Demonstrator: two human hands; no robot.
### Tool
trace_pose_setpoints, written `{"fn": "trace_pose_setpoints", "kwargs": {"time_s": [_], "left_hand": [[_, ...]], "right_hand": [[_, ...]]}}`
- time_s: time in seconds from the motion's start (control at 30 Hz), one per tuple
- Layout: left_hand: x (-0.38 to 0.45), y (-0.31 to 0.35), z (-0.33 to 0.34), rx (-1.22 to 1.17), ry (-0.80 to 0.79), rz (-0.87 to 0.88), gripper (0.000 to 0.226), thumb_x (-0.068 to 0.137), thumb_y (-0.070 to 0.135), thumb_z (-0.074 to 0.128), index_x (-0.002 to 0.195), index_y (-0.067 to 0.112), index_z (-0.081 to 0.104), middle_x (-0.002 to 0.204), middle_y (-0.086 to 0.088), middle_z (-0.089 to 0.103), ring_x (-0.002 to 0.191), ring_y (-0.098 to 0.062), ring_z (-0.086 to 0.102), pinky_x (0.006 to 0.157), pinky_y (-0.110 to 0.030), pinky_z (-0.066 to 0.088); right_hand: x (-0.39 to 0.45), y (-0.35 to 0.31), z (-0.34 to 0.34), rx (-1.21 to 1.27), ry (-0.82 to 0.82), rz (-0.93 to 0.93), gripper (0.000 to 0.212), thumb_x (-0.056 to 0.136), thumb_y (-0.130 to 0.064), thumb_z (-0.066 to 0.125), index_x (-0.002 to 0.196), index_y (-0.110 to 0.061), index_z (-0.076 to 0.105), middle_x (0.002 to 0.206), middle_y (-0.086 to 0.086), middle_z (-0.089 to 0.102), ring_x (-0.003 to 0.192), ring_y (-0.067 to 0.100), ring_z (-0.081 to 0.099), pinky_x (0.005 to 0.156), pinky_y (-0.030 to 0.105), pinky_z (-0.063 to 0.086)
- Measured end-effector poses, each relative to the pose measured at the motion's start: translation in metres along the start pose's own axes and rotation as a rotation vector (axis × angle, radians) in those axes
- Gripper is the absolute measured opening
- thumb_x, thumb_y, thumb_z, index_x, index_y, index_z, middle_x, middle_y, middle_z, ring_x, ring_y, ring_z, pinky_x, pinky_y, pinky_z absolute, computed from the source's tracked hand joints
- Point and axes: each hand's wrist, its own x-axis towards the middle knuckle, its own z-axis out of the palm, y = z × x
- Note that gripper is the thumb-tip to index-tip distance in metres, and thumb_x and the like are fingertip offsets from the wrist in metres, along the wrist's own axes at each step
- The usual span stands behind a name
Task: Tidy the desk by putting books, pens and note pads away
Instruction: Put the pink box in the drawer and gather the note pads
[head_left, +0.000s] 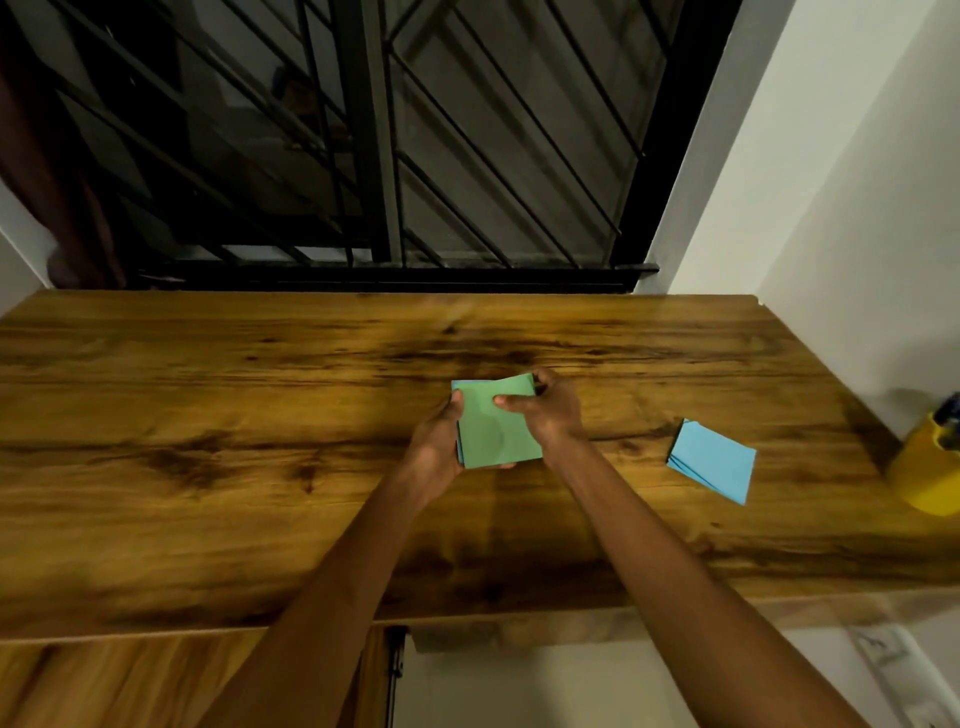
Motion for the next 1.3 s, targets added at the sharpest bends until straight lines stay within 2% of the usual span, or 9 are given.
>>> {"fn": "trace_pose_setpoints", "kwargs": {"time_s": [0.17, 0.4, 0.5, 0.57, 0.63, 0.73, 0.8, 1.13, 1.3], "left_hand": [[-0.002, -0.008, 0.007, 0.145, -0.135, 0.051, 0.016, 0.096, 0.015, 0.050, 0.110, 0.022, 0.055, 0.117, -0.012, 0.059, 0.102, -0.033, 0.062, 0.069, -0.051, 0.058], [0.007, -0.025, 0.025, 0.129, -0.147, 0.043, 0.028, 0.092, 0.002, 0.053, 0.114, 0.020, 0.053, 0.118, -0.011, 0.057, 0.105, -0.034, 0.060, 0.065, -0.047, 0.060], [0.014, -0.031, 0.033, 0.130, -0.106, 0.038, 0.031, 0.091, 0.002, 0.054, 0.118, 0.017, 0.051, 0.119, -0.010, 0.055, 0.107, -0.032, 0.057, 0.065, -0.049, 0.060], [0.018, -0.034, 0.036, 0.124, -0.093, 0.024, 0.028, 0.091, 0.002, 0.054, 0.114, 0.018, 0.052, 0.117, -0.010, 0.054, 0.107, -0.032, 0.057, 0.067, -0.051, 0.059], [0.022, -0.037, 0.038, 0.122, -0.095, 0.006, 0.026, 0.091, 0.002, 0.053, 0.109, 0.020, 0.053, 0.118, -0.012, 0.054, 0.109, -0.033, 0.056, 0.069, -0.054, 0.057], [0.026, -0.040, 0.042, 0.125, -0.111, -0.011, 0.026, 0.091, 0.002, 0.054, 0.110, 0.020, 0.053, 0.122, -0.013, 0.052, 0.114, -0.035, 0.053, 0.073, -0.056, 0.056], [0.028, -0.042, 0.046, 0.127, -0.123, -0.013, 0.027, 0.091, 0.002, 0.053, 0.113, 0.019, 0.052, 0.123, -0.014, 0.051, 0.116, -0.036, 0.052, 0.074, -0.055, 0.056], [0.022, -0.048, 0.050, 0.095, -0.063, 0.001, 0.031, 0.093, 0.004, 0.052, 0.121, 0.016, 0.048, 0.126, -0.015, 0.049, 0.115, -0.035, 0.051, 0.080, -0.058, 0.053], [0.009, -0.044, 0.042, 0.080, -0.012, 0.031, 0.033, 0.094, 0.007, 0.051, 0.126, 0.016, 0.047, 0.125, -0.015, 0.050, 0.112, -0.036, 0.053, 0.078, -0.060, 0.053]], "right_hand": [[0.001, 0.006, -0.005, -0.015, 0.077, -0.088, 0.025, 0.071, -0.004, 0.078, 0.083, -0.008, 0.057, 0.083, 0.004, 0.062, 0.064, 0.013, 0.056, 0.044, 0.015, 0.041], [0.014, 0.016, -0.039, 0.003, 0.016, -0.122, 0.015, 0.083, -0.017, 0.070, 0.092, -0.008, 0.063, 0.081, -0.003, 0.062, 0.067, 0.005, 0.055, 0.053, 0.009, 0.042], [0.046, 0.022, -0.099, -0.027, 0.093, 0.034, 0.002, 0.086, -0.015, 0.065, 0.088, -0.015, 0.064, 0.081, -0.005, 0.065, 0.078, 0.008, 0.058, 0.075, 0.017, 0.048], [0.064, 0.029, -0.147, -0.068, 0.009, 0.251, 0.018, 0.074, 0.001, 0.058, 0.081, -0.015, 0.053, 0.068, 0.005, 0.063, 0.071, 0.022, 0.061, 0.070, 0.035, 0.054], [0.079, 0.046, -0.185, -0.402, -0.069, 0.411, 0.038, 0.075, -0.001, 0.065, 0.111, -0.008, 0.054, 0.101, 0.011, 0.060, 0.098, 0.035, 0.060, 0.085, 0.048, 0.052], [0.093, 0.076, -0.216, -0.906, -0.021, 0.477, 0.108, 0.049, -0.043, 0.088, 0.141, -0.014, 0.038, 0.147, 0.012, 0.035, 0.135, 0.035, 0.034, 0.109, 0.044, 0.035], [0.103, 0.084, -0.223, -0.995, -0.053, 0.421, 0.103, 0.051, -0.040, 0.088, 0.139, -0.013, 0.040, 0.146, 0.014, 0.035, 0.135, 0.035, 0.032, 0.108, 0.044, 0.035], [0.067, 0.058, -0.214, -0.766, -0.049, 0.365, 0.070, 0.065, -0.011, 0.085, 0.126, 0.000, 0.053, 0.122, 0.017, 0.058, 0.114, 0.033, 0.055, 0.093, 0.039, 0.046], [0.065, 0.058, -0.201, -0.067, -0.057, 0.412, 0.088, 0.034, -0.009, 0.092, 0.114, 0.008, 0.060, 0.118, 0.022, 0.064, 0.107, 0.035, 0.062, 0.095, 0.050, 0.050]]}}
